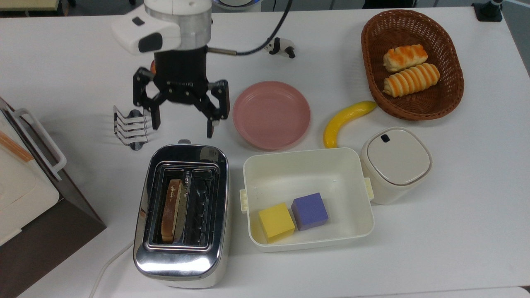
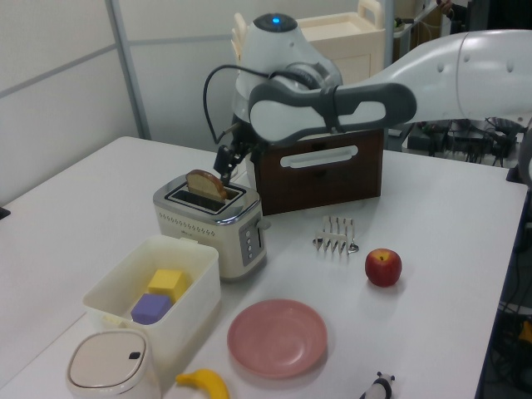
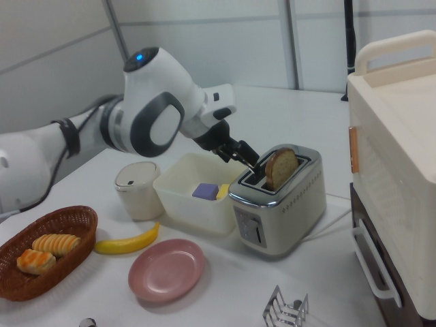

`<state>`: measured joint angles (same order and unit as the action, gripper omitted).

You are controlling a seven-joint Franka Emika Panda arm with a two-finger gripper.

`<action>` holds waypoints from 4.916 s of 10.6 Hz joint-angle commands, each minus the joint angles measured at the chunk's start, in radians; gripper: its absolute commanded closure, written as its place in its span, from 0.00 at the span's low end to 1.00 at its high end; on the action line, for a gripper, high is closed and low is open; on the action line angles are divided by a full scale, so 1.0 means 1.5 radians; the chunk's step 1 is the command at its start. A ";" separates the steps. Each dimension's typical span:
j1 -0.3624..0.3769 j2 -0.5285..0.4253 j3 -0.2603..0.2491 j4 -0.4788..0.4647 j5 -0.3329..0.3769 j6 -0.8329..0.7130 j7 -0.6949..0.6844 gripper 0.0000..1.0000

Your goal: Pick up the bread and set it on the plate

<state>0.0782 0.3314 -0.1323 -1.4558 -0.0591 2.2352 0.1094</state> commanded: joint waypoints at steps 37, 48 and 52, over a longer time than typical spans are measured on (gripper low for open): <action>0.077 -0.042 0.043 -0.119 0.020 -0.351 -0.206 1.00; 0.096 -0.019 0.069 -0.063 -0.009 -0.322 -0.003 0.00; 0.070 -0.043 0.059 -0.056 -0.010 -0.321 0.016 0.00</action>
<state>0.2126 0.2956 -0.0308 -1.5224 -0.0595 1.7516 0.1141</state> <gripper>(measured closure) 0.000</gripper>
